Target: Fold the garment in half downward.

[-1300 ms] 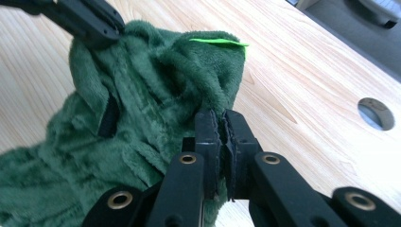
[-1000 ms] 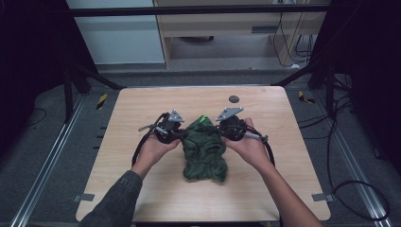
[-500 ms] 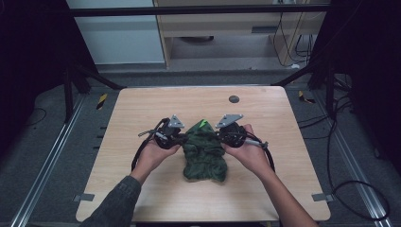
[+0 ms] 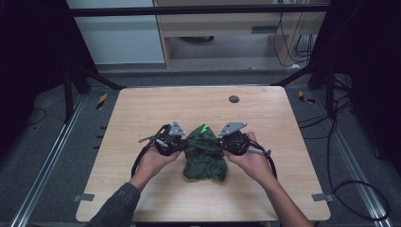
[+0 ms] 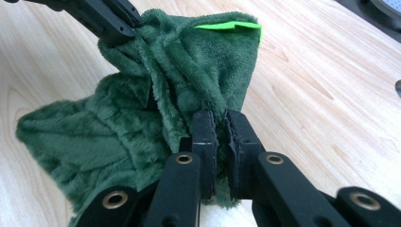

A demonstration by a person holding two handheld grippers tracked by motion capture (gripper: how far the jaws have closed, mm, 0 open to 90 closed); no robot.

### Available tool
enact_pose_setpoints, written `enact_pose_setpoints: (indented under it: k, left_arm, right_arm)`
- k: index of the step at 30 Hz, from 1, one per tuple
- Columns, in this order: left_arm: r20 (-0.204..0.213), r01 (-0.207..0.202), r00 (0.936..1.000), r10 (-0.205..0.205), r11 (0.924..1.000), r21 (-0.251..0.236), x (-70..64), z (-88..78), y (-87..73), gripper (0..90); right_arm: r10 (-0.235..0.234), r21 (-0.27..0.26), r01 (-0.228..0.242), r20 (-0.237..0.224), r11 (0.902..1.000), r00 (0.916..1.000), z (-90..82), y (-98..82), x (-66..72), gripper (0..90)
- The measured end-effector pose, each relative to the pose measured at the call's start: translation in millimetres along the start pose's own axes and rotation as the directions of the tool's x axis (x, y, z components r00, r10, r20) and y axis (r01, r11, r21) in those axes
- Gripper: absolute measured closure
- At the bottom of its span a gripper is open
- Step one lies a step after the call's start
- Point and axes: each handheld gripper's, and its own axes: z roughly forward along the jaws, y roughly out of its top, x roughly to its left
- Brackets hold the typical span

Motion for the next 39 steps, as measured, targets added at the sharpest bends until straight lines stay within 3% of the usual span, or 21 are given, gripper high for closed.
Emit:
enact_pose_setpoints:
  k: [14,24,39]
  left_arm:
    - [0.016,-0.018,0.9997,0.019,0.9994,-0.030,-17.3,-8.5,-11.5,81.4]
    - [0.032,0.005,0.9995,-0.003,0.9985,-0.054,-26.0,-10.0,-24.5,80.9]
    - [0.046,0.032,0.9985,-0.028,0.9969,-0.072,-32.8,-9.7,-35.5,80.0]
  right_arm:
    - [-0.034,-0.013,0.033,-0.009,0.9994,0.9994,-8.6,-17.8,15.8,81.4]
    - [-0.023,-0.003,0.023,-0.025,0.9997,0.9994,-9.9,-33.9,26.8,79.2]
    - [-0.029,-0.003,0.029,-0.036,0.9996,0.9989,-14.4,-42.7,34.5,75.9]
